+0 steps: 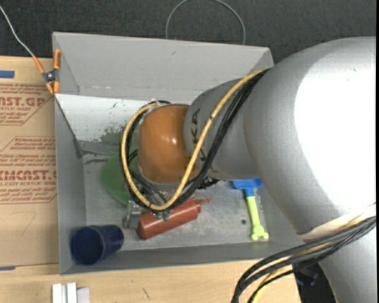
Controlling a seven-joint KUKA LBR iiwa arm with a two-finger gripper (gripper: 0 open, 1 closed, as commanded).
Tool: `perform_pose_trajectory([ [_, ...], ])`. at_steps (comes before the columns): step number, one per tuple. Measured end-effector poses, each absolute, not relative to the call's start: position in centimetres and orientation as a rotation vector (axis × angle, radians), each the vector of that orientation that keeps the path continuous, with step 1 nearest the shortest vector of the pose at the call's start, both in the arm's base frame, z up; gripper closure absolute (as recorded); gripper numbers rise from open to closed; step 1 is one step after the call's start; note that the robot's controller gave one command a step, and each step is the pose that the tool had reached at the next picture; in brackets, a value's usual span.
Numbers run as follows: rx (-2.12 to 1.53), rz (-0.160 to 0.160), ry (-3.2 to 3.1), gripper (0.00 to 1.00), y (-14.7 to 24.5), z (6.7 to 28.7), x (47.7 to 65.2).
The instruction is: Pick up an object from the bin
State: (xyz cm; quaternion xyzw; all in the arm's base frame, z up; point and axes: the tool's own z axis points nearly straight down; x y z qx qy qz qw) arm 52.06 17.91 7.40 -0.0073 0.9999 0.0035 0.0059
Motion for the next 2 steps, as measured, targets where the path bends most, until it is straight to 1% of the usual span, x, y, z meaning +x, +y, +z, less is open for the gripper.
perform_pose_trajectory([
  [1,-0.022,0.011,3.13,1.0,17.9,7.4,52.0],
  [2,0.227,0.018,3.113,1.0,18.2,7.5,53.4],
])
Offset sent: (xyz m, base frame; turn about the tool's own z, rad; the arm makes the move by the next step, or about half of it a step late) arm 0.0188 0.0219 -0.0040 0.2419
